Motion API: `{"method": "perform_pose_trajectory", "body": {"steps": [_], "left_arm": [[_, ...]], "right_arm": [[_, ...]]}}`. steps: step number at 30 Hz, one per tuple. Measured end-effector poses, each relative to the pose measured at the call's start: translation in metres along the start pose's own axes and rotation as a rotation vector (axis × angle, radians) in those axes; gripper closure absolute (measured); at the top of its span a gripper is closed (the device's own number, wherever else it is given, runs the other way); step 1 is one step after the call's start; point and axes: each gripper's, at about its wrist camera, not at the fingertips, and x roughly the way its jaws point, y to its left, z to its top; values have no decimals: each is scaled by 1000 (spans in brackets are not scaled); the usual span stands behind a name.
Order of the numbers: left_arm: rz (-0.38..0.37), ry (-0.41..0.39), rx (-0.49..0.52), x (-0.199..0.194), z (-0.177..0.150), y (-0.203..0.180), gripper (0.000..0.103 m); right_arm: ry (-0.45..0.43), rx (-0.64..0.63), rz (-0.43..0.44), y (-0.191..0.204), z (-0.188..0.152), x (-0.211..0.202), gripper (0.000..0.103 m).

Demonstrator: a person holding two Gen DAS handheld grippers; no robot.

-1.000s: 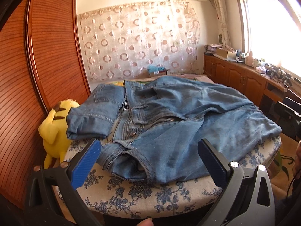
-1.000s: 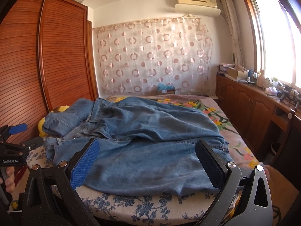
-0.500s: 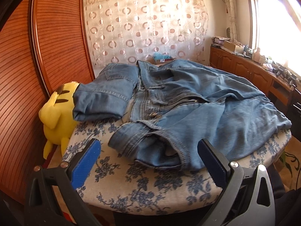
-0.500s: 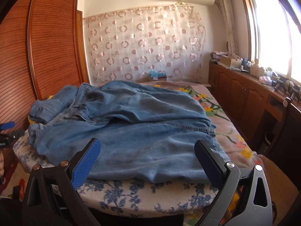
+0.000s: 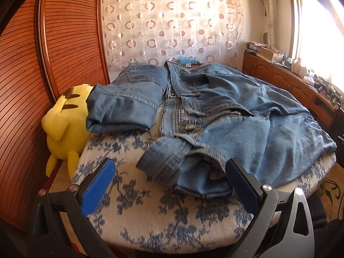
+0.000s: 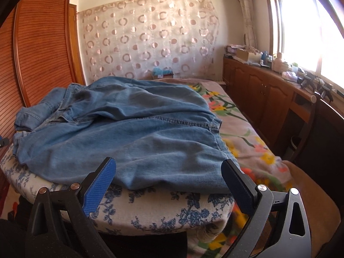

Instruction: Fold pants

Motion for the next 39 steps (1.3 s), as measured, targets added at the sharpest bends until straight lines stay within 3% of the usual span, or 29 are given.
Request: {"method": "perform_pose_trajectory", "body": {"steps": [12, 17, 22, 27, 31, 37, 39], "left_arm": [[-95, 38, 58, 38, 43, -2, 14], [-186, 97, 94, 60, 61, -8, 25], [-228, 182, 106, 88, 68, -11, 37], [-215, 255, 126, 115, 68, -14, 47], [-219, 305, 125, 129, 61, -16, 48], [-181, 294, 141, 128, 57, -16, 48], [-174, 282, 166, 124, 53, -21, 56]], "right_arm": [[-9, -44, 39, 18, 5, 9, 3], [-18, -65, 74, 32, 13, 16, 3], [-17, -92, 123, 51, 26, 29, 3], [-22, -119, 187, 75, 42, 44, 3], [-8, -135, 241, 99, 50, 58, 3], [9, -151, 298, 122, 51, 62, 3], [12, -156, 304, 126, 49, 62, 3]]}}
